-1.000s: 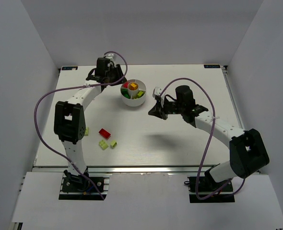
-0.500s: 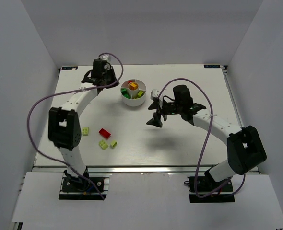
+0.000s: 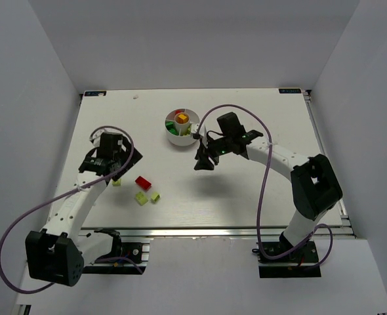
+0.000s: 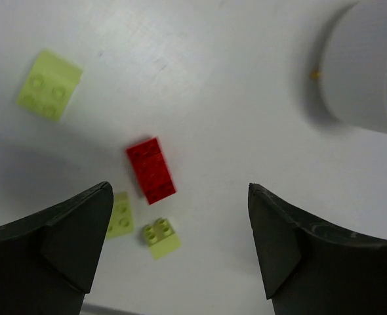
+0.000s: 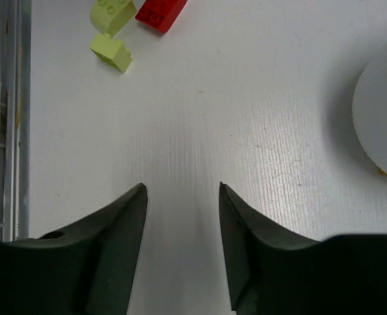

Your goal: Sort the legos into containers by color

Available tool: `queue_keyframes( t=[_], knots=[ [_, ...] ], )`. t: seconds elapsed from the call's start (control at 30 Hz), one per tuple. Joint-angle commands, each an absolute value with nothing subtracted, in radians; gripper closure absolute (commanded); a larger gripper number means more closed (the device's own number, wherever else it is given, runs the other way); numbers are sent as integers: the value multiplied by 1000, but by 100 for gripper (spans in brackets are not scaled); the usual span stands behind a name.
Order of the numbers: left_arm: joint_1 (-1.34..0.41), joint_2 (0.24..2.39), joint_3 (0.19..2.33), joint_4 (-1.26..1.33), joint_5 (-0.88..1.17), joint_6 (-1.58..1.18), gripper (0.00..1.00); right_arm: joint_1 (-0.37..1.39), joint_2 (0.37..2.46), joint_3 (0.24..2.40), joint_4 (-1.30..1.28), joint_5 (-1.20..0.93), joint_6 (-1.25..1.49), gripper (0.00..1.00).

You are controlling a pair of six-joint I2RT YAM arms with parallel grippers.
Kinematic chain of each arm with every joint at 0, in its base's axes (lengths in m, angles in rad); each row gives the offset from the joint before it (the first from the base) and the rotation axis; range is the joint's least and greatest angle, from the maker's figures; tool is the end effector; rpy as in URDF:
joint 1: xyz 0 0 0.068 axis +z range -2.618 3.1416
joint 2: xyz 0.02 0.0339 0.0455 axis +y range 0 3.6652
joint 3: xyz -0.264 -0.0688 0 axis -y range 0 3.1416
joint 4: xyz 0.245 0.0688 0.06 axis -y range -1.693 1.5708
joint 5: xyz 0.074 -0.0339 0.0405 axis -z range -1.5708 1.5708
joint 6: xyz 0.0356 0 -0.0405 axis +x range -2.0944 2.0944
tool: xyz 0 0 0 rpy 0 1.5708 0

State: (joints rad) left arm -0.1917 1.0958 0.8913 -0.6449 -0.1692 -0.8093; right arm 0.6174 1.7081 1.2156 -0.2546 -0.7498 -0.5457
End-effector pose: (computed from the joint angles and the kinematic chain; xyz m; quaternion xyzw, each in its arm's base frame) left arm 0.2204 -0.0367 0.2754 -0.3118 0.8791 -0.0994 0.3465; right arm 0.2907 0.2362 0.2441 -0.5909 0.6320 0.3487 0.3602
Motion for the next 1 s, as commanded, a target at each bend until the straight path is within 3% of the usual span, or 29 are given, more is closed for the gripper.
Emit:
queue_keyframes(
  t=[0.0,0.13,0.57,0.97],
  knots=[
    [-190,1107,835,-764,-193,-997,7,624,1689,1238,-271,-741,-529,48],
    [-192,1188,844,-784,-202,-1061,7,632,1697,1241,-279,-746,-511,58],
    [-176,1526,1024,-840,-147,-1132,15,635,1629,1163,-245,-723,-500,51],
    [-155,1641,1058,-905,-104,-1088,20,635,1631,1163,-233,-719,-497,49]
  ],
)
